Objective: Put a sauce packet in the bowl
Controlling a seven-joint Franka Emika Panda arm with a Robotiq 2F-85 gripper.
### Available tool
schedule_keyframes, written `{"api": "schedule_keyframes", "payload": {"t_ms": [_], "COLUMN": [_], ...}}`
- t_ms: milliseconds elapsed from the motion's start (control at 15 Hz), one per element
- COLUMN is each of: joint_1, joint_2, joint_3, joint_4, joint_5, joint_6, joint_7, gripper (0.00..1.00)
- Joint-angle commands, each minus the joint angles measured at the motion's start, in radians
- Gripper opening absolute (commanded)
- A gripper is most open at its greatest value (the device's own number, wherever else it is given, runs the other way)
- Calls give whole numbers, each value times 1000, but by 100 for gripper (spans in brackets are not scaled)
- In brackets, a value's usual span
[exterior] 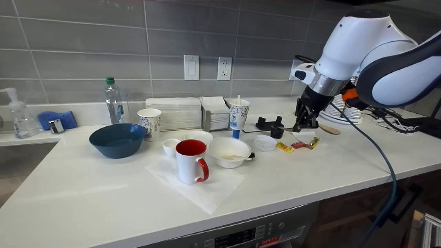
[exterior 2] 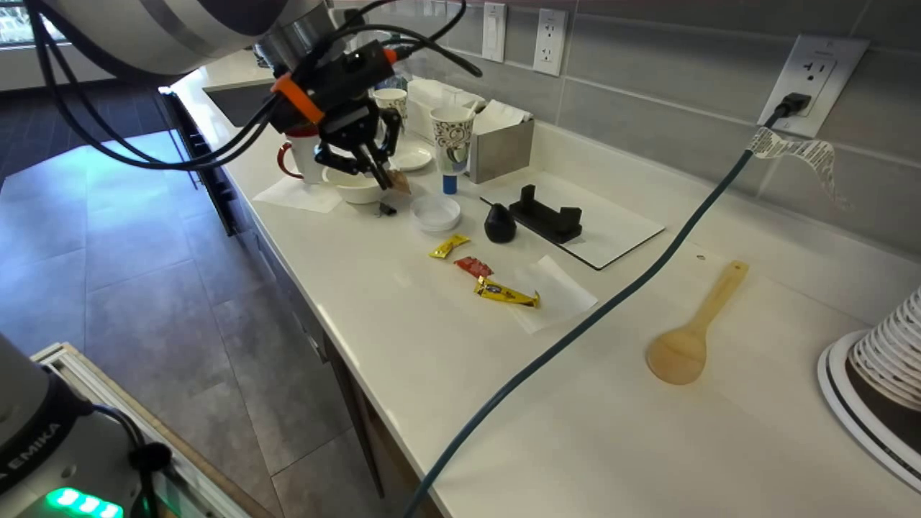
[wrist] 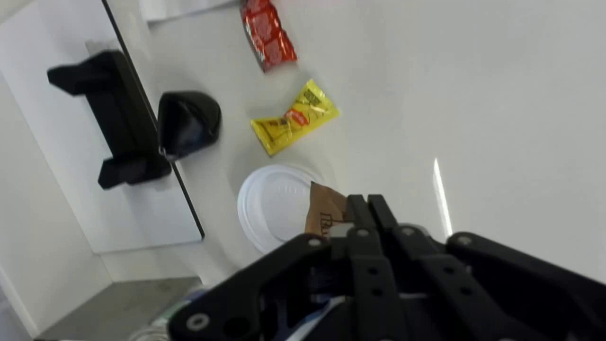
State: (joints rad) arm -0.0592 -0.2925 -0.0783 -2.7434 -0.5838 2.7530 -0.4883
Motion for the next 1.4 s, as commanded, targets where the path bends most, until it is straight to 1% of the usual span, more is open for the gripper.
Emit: {"api": "schedule_keyframes", "payload": {"t_ms": [0, 67, 467, 533, 600, 800, 867, 933, 1133, 1333], "joint_1": [19, 29, 21, 21, 36, 116, 130, 137, 123, 140], "joint_2": [1, 3, 3, 3, 18, 72, 88, 105, 150, 207], "joint_3": [4, 7, 5, 5, 11, 39, 51, 65, 103, 102], "joint_4": [-1, -1, -1, -1, 8, 33, 44, 62, 125, 182], "joint_5": [14, 19, 18, 18, 13, 45, 35, 12, -59, -49], "joint_6": [19, 24, 23, 23, 36, 76, 89, 104, 109, 114], "joint_7": [-37, -42, -40, -40, -62, -130, -145, -158, -179, -271], "gripper": [1, 4, 4, 1, 1, 1, 1, 1, 1, 1]}}
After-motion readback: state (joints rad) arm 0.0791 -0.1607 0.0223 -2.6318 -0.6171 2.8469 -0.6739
